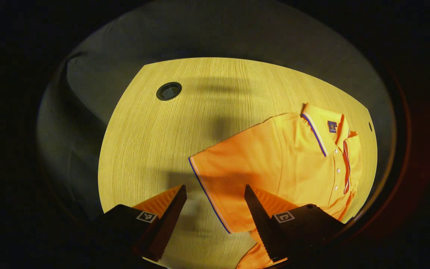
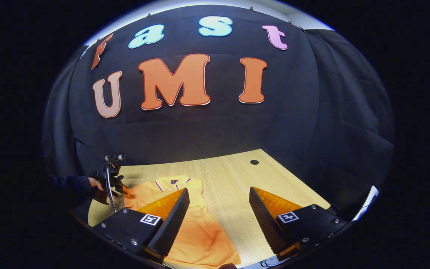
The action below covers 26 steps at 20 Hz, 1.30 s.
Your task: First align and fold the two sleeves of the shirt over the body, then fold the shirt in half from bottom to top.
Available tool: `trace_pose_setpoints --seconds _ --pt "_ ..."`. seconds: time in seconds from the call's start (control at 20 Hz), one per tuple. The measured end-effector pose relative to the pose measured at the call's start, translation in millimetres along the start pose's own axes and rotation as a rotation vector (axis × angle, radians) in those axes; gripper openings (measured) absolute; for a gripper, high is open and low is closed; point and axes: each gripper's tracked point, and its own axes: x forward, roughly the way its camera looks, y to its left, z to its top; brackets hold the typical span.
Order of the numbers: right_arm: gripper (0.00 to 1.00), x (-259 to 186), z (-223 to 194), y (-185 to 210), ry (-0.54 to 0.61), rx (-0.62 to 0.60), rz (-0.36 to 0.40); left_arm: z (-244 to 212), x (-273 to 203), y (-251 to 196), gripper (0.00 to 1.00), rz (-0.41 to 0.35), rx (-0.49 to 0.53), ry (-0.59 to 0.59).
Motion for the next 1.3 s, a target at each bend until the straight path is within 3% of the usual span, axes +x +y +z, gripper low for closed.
trace_pose_setpoints --seconds 0.05,0.1,0.25,0.4,0.45,0.5,0.7,1.0,1.3 --pt "0.98 1.2 0.3 1.4 0.002 0.002 0.003 -2.8 4.6 2.2 0.93 -0.002 0.005 0.024" --pt "0.98 1.8 0.5 2.1 0.004 -0.005 0.006 -5.2 9.0 7.5 0.81 0.006 0.021 0.039" --pt "0.98 3.8 -2.9 -3.6 0.01 -0.039 -0.008 5.6 8.0 -2.7 0.65 -0.041 0.037 0.025" --pt "0.98 6.4 -11.4 -7.2 0.033 -0.02 -0.013 5.7 10.4 -9.4 0.16 -0.092 0.048 -0.012" --pt "0.98 5.9 -14.3 -6.3 0.041 -0.012 -0.007 5.7 6.5 -10.0 0.16 -0.117 0.026 -0.025" --pt "0.98 4.6 -16.5 -7.4 0.05 -0.013 -0.005 5.8 5.4 -10.0 0.03 -0.131 0.033 -0.025" --pt "0.98 2.7 -9.6 -20.9 0.037 -0.071 -0.025 33.0 -24.8 -25.9 0.03 -0.172 0.078 -0.151" --pt "0.98 7.5 -3.3 -22.8 0.039 -0.072 0.013 53.8 -60.5 -69.1 0.02 -0.18 0.238 -0.216" --pt "0.98 10.8 -1.8 -27.2 0.042 -0.067 0.012 64.5 -80.8 -131.7 0.04 -0.243 0.354 -0.276"
